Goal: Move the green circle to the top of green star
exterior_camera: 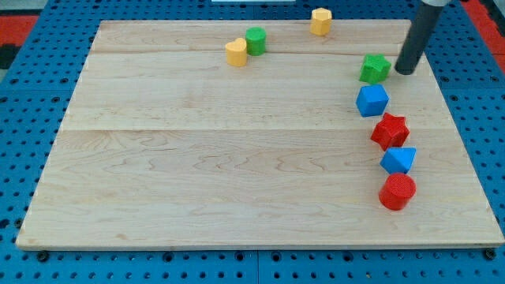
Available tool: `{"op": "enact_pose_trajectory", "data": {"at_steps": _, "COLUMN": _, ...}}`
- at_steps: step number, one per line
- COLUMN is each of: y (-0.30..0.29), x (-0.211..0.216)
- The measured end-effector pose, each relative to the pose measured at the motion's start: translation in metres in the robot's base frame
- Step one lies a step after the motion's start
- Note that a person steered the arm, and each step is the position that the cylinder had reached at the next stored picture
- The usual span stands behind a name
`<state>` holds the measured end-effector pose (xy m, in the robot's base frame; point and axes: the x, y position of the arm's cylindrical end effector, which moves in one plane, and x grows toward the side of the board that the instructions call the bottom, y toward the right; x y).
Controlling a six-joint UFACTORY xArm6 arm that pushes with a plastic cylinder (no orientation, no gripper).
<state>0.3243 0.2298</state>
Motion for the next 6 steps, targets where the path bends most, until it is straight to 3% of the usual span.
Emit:
{"op": "enact_pose_trajectory", "data": {"at_steps": 1, "y": -0.032, "x": -0.001}}
{"op": "enact_pose_trajectory", "data": {"at_steps": 2, "y": -0.019, "x": -0.04}}
{"op": "enact_pose_trajectory", "data": {"at_steps": 3, "y": -0.059, "x": -0.07}}
{"op": "enact_pose_trajectory", "data": {"at_steps": 4, "y": -0.123, "x": -0.064}}
{"op": "enact_pose_trajectory", "data": {"at_steps": 5, "y": -0.159, "x": -0.013}}
{"op": "enact_pose_trajectory", "data": {"at_steps": 6, "y": -0.242, "x": 0.01}}
